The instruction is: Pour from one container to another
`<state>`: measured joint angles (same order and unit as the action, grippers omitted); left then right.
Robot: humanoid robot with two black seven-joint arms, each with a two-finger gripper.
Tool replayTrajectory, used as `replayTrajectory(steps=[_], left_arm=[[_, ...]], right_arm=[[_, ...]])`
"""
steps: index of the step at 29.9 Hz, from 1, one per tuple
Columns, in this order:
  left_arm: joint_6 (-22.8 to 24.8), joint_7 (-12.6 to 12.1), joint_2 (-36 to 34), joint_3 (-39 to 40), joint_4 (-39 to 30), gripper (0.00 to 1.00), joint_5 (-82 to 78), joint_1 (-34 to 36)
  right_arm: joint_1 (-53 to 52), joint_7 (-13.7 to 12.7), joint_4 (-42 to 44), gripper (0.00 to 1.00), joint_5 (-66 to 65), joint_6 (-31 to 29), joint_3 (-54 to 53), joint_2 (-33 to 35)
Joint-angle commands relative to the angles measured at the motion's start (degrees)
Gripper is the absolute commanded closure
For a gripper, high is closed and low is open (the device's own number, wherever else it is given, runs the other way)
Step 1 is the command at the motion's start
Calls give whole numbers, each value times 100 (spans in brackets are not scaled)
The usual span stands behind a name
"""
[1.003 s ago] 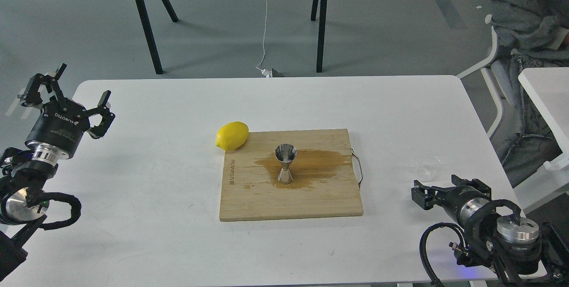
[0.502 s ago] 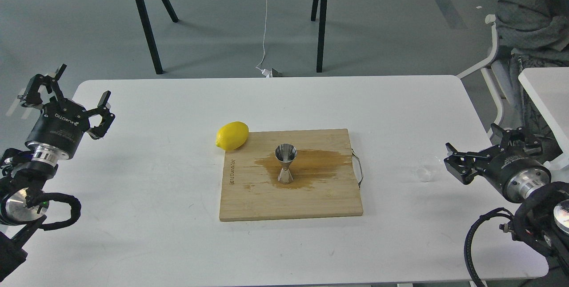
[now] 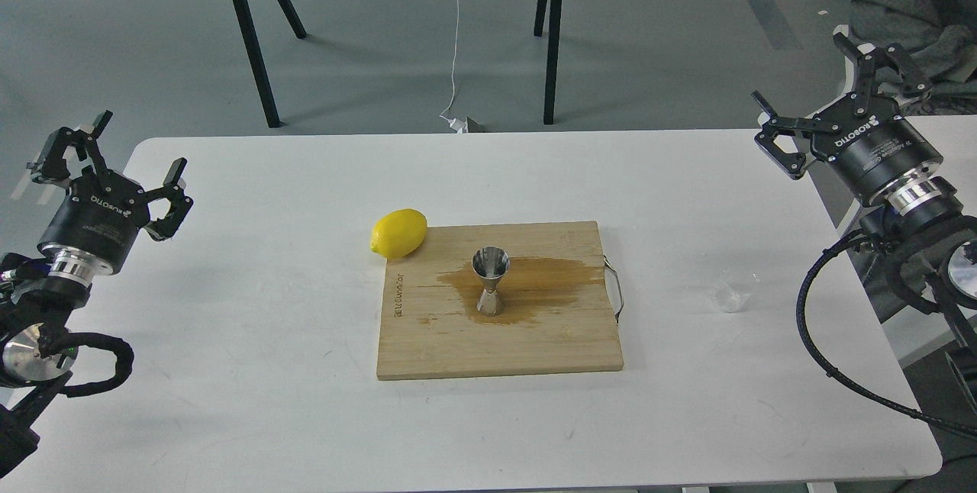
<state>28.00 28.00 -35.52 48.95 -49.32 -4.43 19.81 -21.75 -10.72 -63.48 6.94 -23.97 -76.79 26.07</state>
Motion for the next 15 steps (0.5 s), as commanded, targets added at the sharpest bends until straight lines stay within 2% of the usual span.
replayTrajectory(steps=[1,10,15], left_arm=[[0,0,19,0,10,1,-146,66],[0,0,-8,0,19,1,-146,145],[0,0,36,0,19,1,-146,225]], right_arm=[[-242,43,783,1,0,-403,41,-286],[-260,298,951,1,-18,-403,23,-567],[-260,658,899,1,-9,-403,23,-594]])
